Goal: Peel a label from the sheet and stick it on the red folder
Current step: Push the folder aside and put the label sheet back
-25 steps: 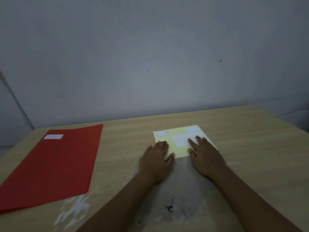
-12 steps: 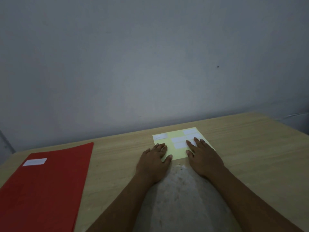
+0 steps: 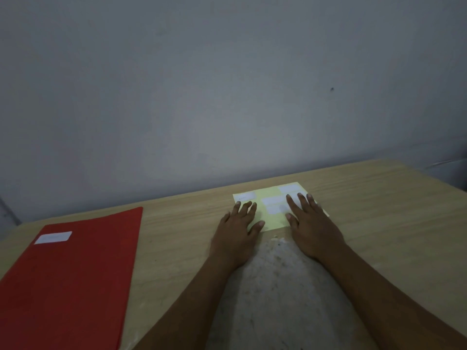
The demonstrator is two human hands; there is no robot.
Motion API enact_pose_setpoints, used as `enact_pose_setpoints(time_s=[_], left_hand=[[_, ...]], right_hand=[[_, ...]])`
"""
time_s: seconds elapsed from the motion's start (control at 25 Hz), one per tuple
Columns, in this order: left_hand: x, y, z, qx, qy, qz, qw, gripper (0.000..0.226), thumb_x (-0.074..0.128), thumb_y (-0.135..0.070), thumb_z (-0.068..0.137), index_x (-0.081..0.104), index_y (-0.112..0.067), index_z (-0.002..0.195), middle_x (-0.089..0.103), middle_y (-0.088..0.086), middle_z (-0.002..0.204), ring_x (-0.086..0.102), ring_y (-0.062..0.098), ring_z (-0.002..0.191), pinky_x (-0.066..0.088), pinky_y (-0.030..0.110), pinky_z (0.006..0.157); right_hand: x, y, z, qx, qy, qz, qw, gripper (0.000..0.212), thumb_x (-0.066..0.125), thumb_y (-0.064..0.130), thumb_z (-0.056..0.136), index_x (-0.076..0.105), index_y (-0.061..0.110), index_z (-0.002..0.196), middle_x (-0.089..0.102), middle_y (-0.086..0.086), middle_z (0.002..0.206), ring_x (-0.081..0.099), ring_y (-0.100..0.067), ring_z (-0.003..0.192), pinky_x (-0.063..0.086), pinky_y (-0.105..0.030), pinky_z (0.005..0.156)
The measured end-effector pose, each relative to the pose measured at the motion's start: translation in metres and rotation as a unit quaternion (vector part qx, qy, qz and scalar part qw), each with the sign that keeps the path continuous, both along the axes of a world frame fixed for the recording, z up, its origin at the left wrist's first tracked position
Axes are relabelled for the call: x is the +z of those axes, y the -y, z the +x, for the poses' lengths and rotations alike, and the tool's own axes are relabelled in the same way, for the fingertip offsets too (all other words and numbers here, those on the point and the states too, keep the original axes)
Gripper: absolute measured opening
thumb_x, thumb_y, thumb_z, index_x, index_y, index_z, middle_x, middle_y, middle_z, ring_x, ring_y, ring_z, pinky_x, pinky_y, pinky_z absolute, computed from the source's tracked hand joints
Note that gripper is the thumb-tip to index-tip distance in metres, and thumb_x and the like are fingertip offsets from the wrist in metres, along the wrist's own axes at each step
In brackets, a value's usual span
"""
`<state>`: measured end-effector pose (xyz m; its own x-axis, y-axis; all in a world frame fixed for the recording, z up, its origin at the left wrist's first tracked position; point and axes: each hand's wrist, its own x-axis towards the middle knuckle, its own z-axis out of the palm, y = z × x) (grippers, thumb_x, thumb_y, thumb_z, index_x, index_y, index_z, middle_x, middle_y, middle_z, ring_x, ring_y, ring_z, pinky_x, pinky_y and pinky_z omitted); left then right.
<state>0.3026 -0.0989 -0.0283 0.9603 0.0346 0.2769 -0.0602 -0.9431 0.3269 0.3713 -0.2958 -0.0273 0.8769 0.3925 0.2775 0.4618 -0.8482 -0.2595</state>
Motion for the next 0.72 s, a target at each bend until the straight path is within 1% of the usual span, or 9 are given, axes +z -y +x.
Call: enact_pose_setpoints(time_s=[0.08,0.12,0.16,0.24,0.28,0.36,0.48,0.56,0.72], left_hand=[[0.006,-0.002,-0.01,0.002,0.027,-0.063,0.998,0.055,0.035,-0.043,0.102,0.027,-0.021,0.152,0.023,-0.005,0.161,0.01,0.012,0.149,0.009,0.035,0.121],[0.008,-0.004,-0.018,0.008,0.025,-0.077,0.997,0.055,0.036,-0.04,0.102,0.027,-0.019,0.152,0.023,-0.002,0.161,0.011,0.013,0.149,0.008,0.034,0.121],[0.01,-0.005,-0.028,0.011,0.006,-0.064,0.998,0.057,0.036,-0.039,0.102,0.024,-0.016,0.153,0.021,0.0,0.162,0.011,0.015,0.15,0.007,0.034,0.121],[0.009,-0.009,-0.055,0.0,-0.041,0.011,0.999,0.061,0.031,-0.042,0.102,0.017,-0.013,0.154,0.015,0.003,0.163,0.007,0.018,0.15,0.006,0.034,0.121],[0.006,-0.011,-0.073,-0.008,-0.053,0.032,0.998,0.061,0.027,-0.044,0.102,0.015,-0.015,0.155,0.013,0.002,0.163,0.005,0.017,0.15,0.005,0.034,0.121],[0.002,-0.015,-0.113,-0.011,-0.057,0.036,0.998,0.06,0.022,-0.048,0.102,0.014,-0.022,0.155,0.01,-0.005,0.164,0.001,0.011,0.15,0.001,0.031,0.121],[0.001,-0.024,-0.167,0.0,-0.054,0.049,0.997,0.056,0.02,-0.049,0.101,0.012,-0.031,0.154,0.008,-0.013,0.163,-0.002,0.003,0.148,0.0,0.029,0.12],[0.004,-0.033,-0.195,0.024,-0.053,0.06,0.996,0.058,0.021,-0.048,0.101,0.011,-0.029,0.155,0.008,-0.01,0.163,-0.001,0.005,0.149,0.0,0.029,0.12],[0.012,-0.054,-0.23,0.086,-0.041,0.082,0.992,0.064,0.026,-0.05,0.099,0.014,-0.02,0.155,0.008,-0.004,0.164,-0.001,0.012,0.15,0.0,0.03,0.121]], right_hand=[[0.004,-0.002,-0.014,0.01,0.032,0.024,0.999,0.053,0.028,0.037,0.103,0.023,0.023,0.155,0.013,-0.005,0.165,0.001,-0.023,0.153,0.005,-0.035,0.123],[0.004,-0.004,-0.024,0.02,0.038,0.027,0.999,0.053,0.029,0.037,0.103,0.026,0.022,0.154,0.011,-0.005,0.166,0.0,-0.022,0.153,0.004,-0.035,0.123],[0.004,-0.008,-0.036,0.031,0.03,0.023,0.999,0.054,0.03,0.038,0.103,0.027,0.022,0.154,0.009,-0.005,0.166,-0.003,-0.022,0.153,0.002,-0.036,0.123],[0.003,-0.017,-0.063,0.047,-0.007,0.008,0.999,0.057,0.03,0.042,0.102,0.024,0.022,0.155,0.003,-0.004,0.166,-0.01,-0.021,0.152,0.001,-0.038,0.122],[0.001,-0.024,-0.08,0.055,-0.025,-0.001,0.998,0.059,0.028,0.045,0.101,0.022,0.023,0.155,0.001,-0.003,0.166,-0.011,-0.02,0.152,0.001,-0.039,0.122],[-0.001,-0.042,-0.118,0.08,-0.049,-0.006,0.996,0.061,0.026,0.047,0.1,0.016,0.024,0.156,-0.001,-0.002,0.166,-0.011,-0.021,0.152,-0.002,-0.037,0.122],[-0.003,-0.072,-0.171,0.12,-0.064,-0.024,0.99,0.062,0.02,0.043,0.099,0.005,0.026,0.157,-0.005,0.001,0.166,-0.011,-0.02,0.152,-0.008,-0.036,0.121],[-0.003,-0.087,-0.197,0.13,-0.068,-0.035,0.989,0.062,0.02,0.041,0.099,0.003,0.026,0.157,-0.005,0.002,0.166,-0.012,-0.019,0.152,-0.009,-0.037,0.121],[0.002,-0.098,-0.225,0.12,-0.057,-0.034,0.991,0.063,0.02,0.045,0.099,0.006,0.025,0.157,-0.002,0.003,0.166,-0.009,-0.02,0.152,-0.004,-0.037,0.123]])
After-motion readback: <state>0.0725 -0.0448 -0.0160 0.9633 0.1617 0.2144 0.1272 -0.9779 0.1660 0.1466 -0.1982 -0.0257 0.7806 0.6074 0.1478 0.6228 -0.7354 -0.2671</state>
